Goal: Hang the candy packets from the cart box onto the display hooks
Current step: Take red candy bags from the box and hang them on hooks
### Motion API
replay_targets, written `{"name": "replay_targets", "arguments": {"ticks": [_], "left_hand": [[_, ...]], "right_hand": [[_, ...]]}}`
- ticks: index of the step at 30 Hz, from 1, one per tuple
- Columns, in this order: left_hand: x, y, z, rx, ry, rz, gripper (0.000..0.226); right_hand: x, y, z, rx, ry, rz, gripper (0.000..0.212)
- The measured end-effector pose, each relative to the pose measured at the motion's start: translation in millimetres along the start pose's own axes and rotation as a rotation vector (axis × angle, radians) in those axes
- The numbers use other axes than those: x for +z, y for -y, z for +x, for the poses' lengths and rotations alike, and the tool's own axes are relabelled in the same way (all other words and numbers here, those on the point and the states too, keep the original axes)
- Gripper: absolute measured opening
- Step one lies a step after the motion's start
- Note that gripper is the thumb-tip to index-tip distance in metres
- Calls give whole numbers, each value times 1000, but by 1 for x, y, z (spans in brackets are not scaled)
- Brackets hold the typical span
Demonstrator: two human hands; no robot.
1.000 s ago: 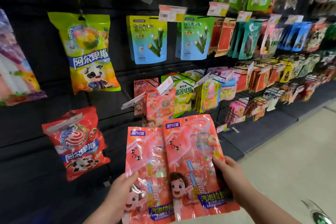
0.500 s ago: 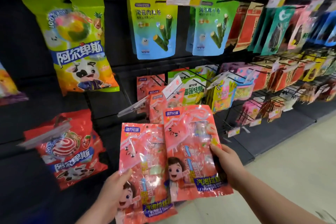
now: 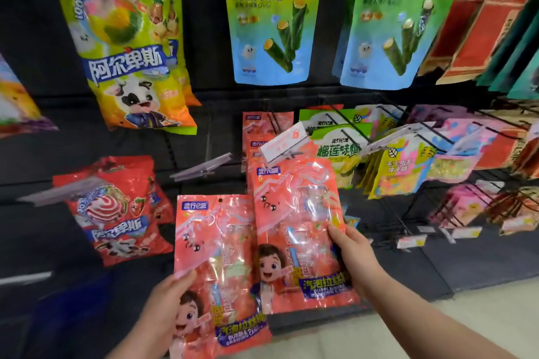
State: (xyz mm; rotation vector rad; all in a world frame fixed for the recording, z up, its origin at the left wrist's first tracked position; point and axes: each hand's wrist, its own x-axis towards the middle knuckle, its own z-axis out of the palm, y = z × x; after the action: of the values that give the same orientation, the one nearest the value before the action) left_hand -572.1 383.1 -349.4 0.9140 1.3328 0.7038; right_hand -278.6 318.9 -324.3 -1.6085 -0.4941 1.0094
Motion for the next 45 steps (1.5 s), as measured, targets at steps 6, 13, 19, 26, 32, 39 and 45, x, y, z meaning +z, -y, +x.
{"name": "replay_targets", "arguments": {"ticks": [6, 13, 19, 26, 32, 39, 45], "left_hand": [[7, 2, -3, -37, -96, -60, 14], [-2, 0, -4, -90, -115, -72, 24], [-6, -5, -6, -77, -140, -47, 22], [-8, 1, -2, -84, -174, -51, 26], [-2, 10, 2, -99, -217, -93, 26], [15, 18, 3, -74, -211, -155, 19], [28, 24, 0, -66, -180, -151, 16]], "right_hand": [[-4, 1, 19, 5, 47, 11, 22], [0, 1, 25, 53, 85, 44, 24], [9, 8, 36, 49, 73, 31, 19], [22, 16, 70, 36, 48, -39, 17], [33, 13, 106, 58, 7, -90, 29], [47, 19, 134, 67, 7, -69, 15], [43, 16, 144, 157, 90, -78, 17]]}}
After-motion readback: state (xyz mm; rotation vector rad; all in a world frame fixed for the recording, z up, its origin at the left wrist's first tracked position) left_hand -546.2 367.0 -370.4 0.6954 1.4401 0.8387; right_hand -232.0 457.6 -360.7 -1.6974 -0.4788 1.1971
